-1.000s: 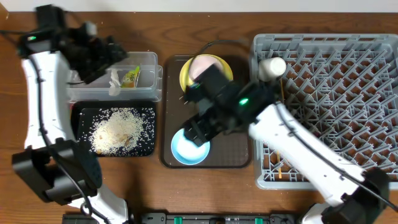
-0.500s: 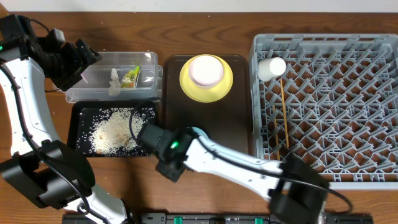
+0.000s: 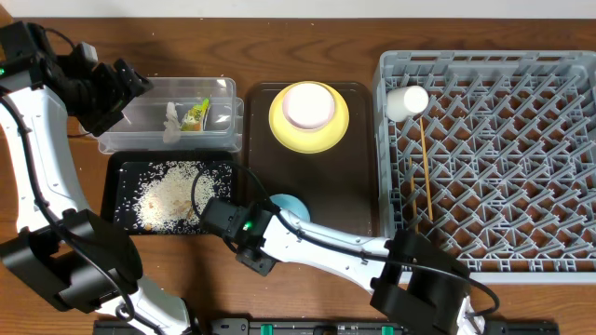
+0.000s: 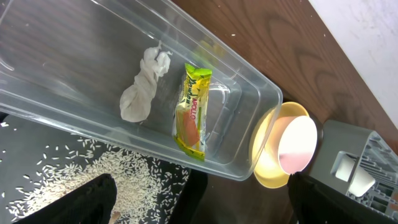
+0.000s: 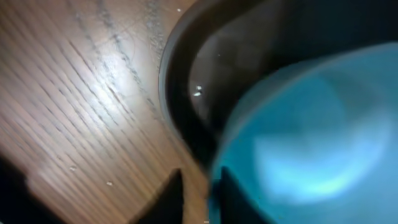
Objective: Sort waste into correct bins and load items into the dishwasher rack
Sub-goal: 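Move the right gripper to the light-blue bowl and grasp its rim, then carry the light-blue bowl with the right gripper and set it in the rack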
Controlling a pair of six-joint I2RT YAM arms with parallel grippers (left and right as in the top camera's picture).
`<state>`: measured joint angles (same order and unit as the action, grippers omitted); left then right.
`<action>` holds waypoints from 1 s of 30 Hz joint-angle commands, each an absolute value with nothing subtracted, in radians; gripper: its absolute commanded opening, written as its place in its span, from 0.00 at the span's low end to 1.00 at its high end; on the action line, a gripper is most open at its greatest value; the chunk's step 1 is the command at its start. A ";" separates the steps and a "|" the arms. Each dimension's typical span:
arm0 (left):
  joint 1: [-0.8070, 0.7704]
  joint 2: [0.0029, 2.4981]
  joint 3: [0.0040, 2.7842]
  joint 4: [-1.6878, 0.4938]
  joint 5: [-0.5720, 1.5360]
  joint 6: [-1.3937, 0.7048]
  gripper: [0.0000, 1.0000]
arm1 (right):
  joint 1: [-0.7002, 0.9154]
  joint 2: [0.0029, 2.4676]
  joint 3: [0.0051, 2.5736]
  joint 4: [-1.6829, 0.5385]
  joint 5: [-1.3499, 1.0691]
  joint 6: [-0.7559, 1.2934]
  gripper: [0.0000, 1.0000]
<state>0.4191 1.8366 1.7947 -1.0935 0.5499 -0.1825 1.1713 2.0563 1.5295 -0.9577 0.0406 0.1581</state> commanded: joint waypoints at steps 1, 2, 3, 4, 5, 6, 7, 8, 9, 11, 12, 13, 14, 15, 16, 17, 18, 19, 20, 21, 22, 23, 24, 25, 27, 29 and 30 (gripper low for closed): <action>0.422 1.834 1.797 -1.097 0.548 -0.176 0.91 | 1.174 2.061 1.527 -0.963 0.118 0.159 0.01; 0.422 1.834 1.797 -1.097 0.548 -0.176 0.91 | 1.175 2.061 1.527 -0.963 0.126 0.159 0.01; 0.422 1.835 1.797 -1.097 0.548 -0.176 0.91 | 1.175 2.061 1.529 -0.966 0.128 0.160 0.01; 0.422 1.834 1.797 -1.097 0.548 -0.176 0.91 | 1.175 2.059 1.533 -0.974 0.127 0.166 0.01; 0.422 1.834 1.797 -1.097 0.548 -0.176 0.91 | 1.175 2.057 1.540 -0.987 0.127 0.182 0.01; 0.422 1.834 1.797 -1.097 0.548 -0.176 0.91 | 1.174 2.050 1.550 -1.007 0.128 0.189 0.01; 0.422 1.835 1.797 -1.097 0.548 -0.176 0.91 | 1.173 2.041 1.559 -1.021 0.131 0.189 0.01; 0.422 1.834 1.797 -1.097 0.548 -0.176 0.91 | 1.169 2.024 1.570 -1.039 0.141 0.189 0.01; 0.422 1.834 1.797 -1.097 0.548 -0.176 0.91 | 1.164 2.004 1.578 -1.051 0.149 0.189 0.01; 0.422 1.835 1.797 -1.097 0.548 -0.176 0.91 | 1.146 1.943 1.593 -1.066 0.154 0.184 0.01; 0.422 1.835 1.797 -1.097 0.548 -0.176 0.91 | 1.129 1.893 1.596 -1.066 0.153 0.182 0.01; 0.422 1.834 1.797 -1.097 0.548 -0.176 0.91 | 1.115 1.851 1.596 -1.066 0.152 0.176 0.01; 0.422 1.835 1.797 -1.097 0.548 -0.176 0.91 | 1.099 1.811 1.596 -1.066 0.152 0.168 0.01; 0.422 1.835 1.797 -1.097 0.548 -0.176 0.91 | 1.081 1.766 1.596 -1.066 0.148 0.152 0.01; 0.422 1.834 1.797 -1.097 0.548 -0.176 0.91 | 1.056 1.714 1.596 -1.066 0.134 0.134 0.01; 0.422 1.835 1.797 -1.097 0.548 -0.176 0.91 | 1.027 1.663 1.596 -1.066 0.108 0.111 0.01; 0.422 1.834 1.797 -1.097 0.548 -0.176 0.91 | 0.996 1.620 1.596 -1.066 0.076 0.097 0.01; 0.422 1.834 1.797 -1.097 0.548 -0.176 0.91 | 0.956 1.572 1.596 -1.066 0.025 0.080 0.01; 0.422 1.835 1.797 -1.097 0.548 -0.176 0.91 | 0.917 1.534 1.596 -1.067 -0.035 0.059 0.01; 0.422 1.835 1.797 -1.097 0.548 -0.176 0.91 | 0.866 1.491 1.596 -1.068 -0.120 0.029 0.01; 0.422 1.834 1.797 -1.097 0.548 -0.176 0.91 | 0.809 1.454 1.596 -1.071 -0.211 -0.004 0.01; 0.422 1.835 1.797 -1.097 0.548 -0.176 0.91 | 0.757 1.425 1.595 -1.076 -0.287 -0.033 0.01; 0.422 1.834 1.797 -1.097 0.548 -0.176 0.91 | 0.693 1.396 1.593 -1.082 -0.374 -0.071 0.01; 0.422 1.834 1.797 -1.097 0.548 -0.176 0.91 | 0.627 1.372 1.590 -1.089 -0.456 -0.104 0.01; 0.422 1.835 1.797 -1.097 0.548 -0.176 0.91 | 0.504 1.344 1.579 -1.097 -0.587 -0.145 0.01; 0.422 1.835 1.797 -1.097 0.548 -0.176 0.91 | 0.379 1.330 1.557 -1.098 -0.729 -0.187 0.01; 0.422 1.835 1.797 -1.097 0.548 -0.176 0.91 | 0.305 1.331 1.542 -1.101 -0.825 -0.219 0.01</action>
